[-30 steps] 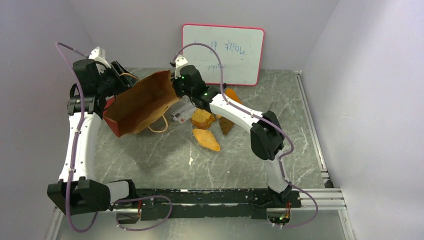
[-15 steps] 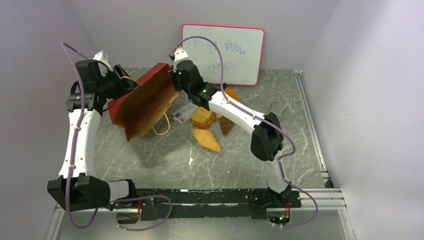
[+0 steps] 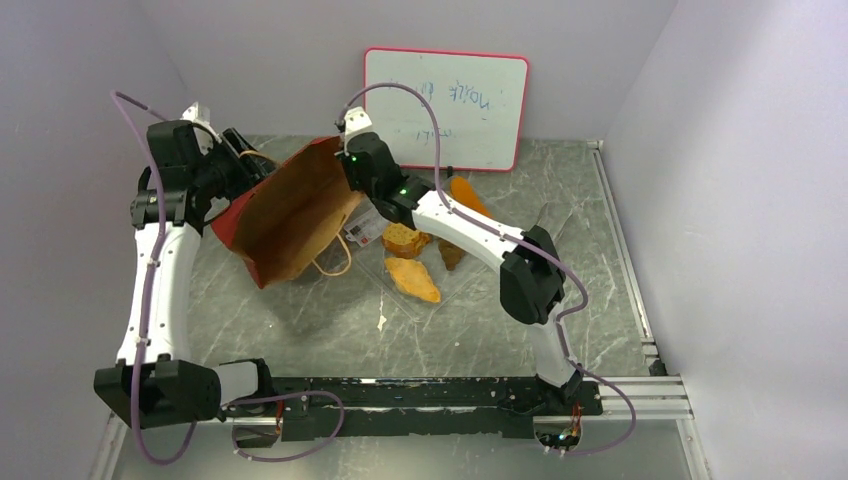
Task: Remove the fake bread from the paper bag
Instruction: Adjust the paper bag at the center of the board.
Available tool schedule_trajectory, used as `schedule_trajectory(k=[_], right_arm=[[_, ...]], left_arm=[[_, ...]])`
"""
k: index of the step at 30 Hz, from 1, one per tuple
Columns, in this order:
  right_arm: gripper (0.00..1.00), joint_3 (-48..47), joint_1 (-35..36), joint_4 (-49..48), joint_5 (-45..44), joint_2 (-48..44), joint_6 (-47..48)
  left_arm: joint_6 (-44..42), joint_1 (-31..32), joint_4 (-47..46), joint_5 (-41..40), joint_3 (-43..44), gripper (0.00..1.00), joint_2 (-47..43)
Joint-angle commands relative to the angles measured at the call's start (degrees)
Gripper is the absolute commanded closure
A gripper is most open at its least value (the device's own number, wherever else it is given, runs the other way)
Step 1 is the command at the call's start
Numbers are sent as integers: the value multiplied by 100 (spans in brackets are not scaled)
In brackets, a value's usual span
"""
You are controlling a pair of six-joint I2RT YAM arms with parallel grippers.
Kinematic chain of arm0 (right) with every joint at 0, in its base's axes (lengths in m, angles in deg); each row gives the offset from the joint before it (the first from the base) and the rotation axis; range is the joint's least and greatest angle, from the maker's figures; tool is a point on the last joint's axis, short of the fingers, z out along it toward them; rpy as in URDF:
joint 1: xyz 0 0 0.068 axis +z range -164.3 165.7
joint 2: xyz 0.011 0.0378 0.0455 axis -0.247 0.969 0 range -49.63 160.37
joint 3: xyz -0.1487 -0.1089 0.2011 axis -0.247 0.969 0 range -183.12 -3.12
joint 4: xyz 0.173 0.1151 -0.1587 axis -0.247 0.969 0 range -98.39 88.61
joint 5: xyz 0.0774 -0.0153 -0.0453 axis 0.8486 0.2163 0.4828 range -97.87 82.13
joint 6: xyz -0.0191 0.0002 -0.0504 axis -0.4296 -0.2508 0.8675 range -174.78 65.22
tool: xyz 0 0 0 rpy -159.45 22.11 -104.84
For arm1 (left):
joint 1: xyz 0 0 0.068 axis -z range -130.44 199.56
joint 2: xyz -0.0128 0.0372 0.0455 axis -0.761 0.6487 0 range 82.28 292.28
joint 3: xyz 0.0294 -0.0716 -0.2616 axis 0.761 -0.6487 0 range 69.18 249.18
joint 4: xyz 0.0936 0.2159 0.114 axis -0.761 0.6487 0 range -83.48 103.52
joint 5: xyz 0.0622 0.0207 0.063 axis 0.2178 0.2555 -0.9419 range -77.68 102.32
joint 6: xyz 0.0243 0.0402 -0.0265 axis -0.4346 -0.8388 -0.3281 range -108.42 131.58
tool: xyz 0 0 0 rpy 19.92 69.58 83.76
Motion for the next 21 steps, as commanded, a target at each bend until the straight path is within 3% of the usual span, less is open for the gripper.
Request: schedule_trajectory(k=[1, 10, 15, 21], right_arm=[[100, 105, 8, -326, -139, -128, -61], [100, -120, -12, -393, -119, 93, -130], [100, -288, -28, -378, -140, 229, -161], [100, -684, -55, -246, -70, 472, -148]], left_arm=[[617, -70, -642, 146, -207, 51, -520], [630, -158, -680, 279, -279, 62, -695], [639, -176, -794, 365, -368, 76, -768], [506, -177, -764, 614, -307, 79, -714]])
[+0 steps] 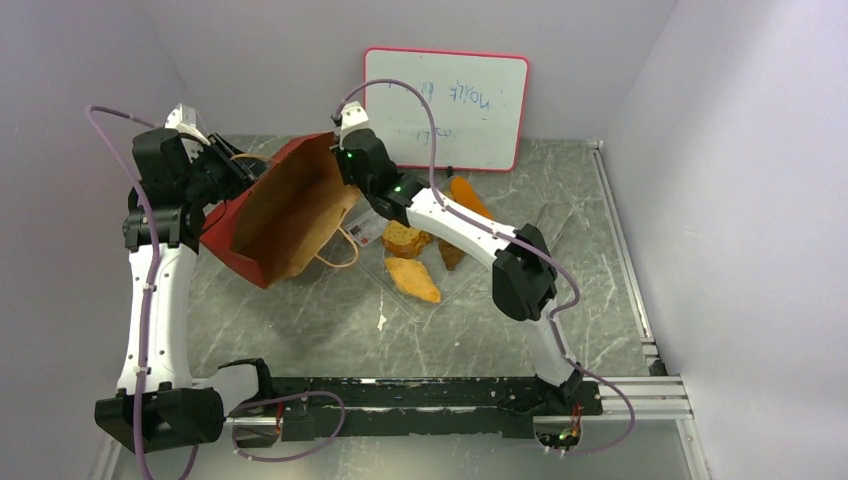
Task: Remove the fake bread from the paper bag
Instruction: Adjust the paper bag at the center of the board.
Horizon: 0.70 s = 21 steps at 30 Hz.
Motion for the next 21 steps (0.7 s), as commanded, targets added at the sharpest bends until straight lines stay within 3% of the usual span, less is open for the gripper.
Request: schedule_trajectory(k=[1, 14, 21], right_arm=[[100, -412, -42, 12, -18, 230, -27], [100, -1112, -166, 336, 193, 740, -110], [100, -1505, -204, 475, 235, 953, -128]], left_arm=[[-103, -50, -199, 352, 62, 78, -41], [-351, -415, -698, 1055, -308, 59, -291], [-509, -464, -720, 1430, -459, 60, -205]])
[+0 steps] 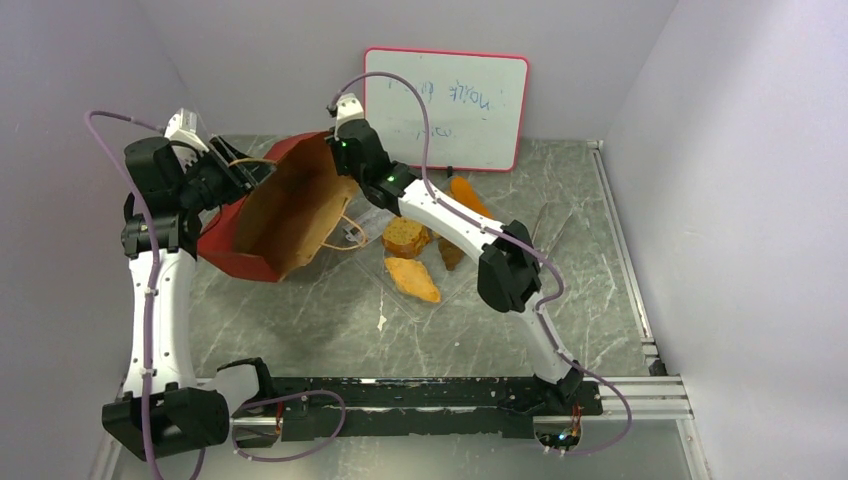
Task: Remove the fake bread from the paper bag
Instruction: Adjust the paper bag at the center of the board.
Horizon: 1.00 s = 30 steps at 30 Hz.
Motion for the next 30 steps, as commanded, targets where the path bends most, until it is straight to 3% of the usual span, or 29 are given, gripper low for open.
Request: schedule_trajectory(k=[1, 11, 20, 25, 30], right_arm=[[100, -464, -67, 193, 5, 220, -11], [100, -1577, -59, 470, 3, 545, 160], [100, -1660, -68, 260, -66, 418, 254], [100, -1461, -60, 121, -100, 197, 300], [100, -527, -32, -327, -225, -460, 325]], left_arm=[[-202, -84, -281, 491, -98, 60, -41], [-976, -83, 405, 508, 22, 56, 346], [-1635, 40, 960, 0, -57, 49, 519], [-1847, 211, 1200, -388, -307, 48, 688], [-1719, 250, 1127, -1212, -663, 48, 773]])
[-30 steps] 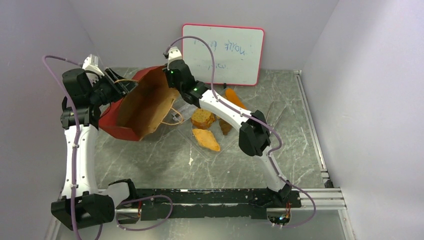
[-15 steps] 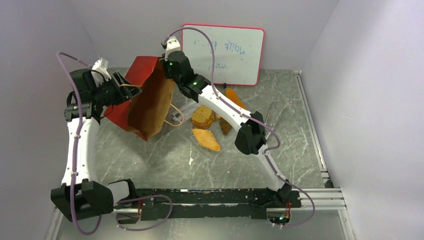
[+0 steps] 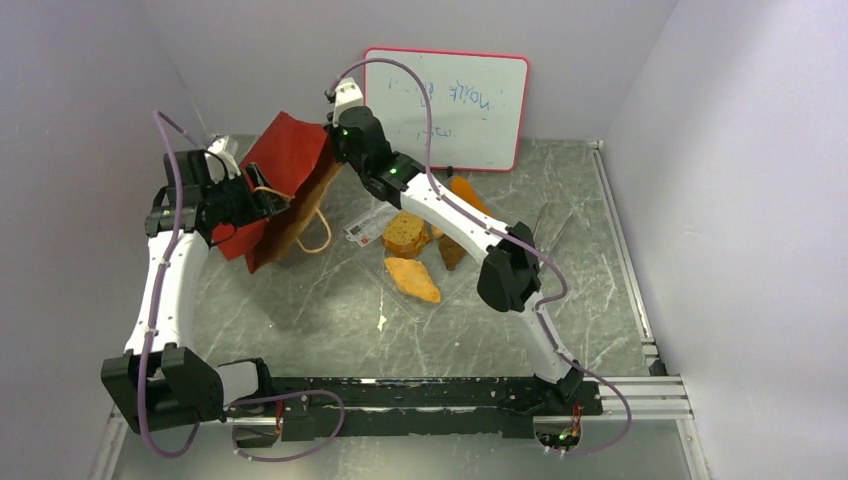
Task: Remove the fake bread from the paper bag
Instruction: Adjust the paper bag at the center of the board.
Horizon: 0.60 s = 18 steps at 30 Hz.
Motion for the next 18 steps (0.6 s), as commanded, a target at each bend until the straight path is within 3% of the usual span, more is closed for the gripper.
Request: schedule_trajectory(k=[1, 5, 12, 18], right_arm=[[100, 575, 3, -621, -230, -794, 114], [100, 839, -26, -795, -276, -1040, 232], [100, 799, -196, -783, -136, -870, 151], [100, 575, -257, -720, -13, -747, 99]], left_arm=[[23, 40, 267, -1011, -299, 48, 148], [203, 35, 335, -1245, -385, 48, 217], [270, 42, -119, -380, -624, 45, -372], [48, 70, 136, -402, -656, 43, -389]])
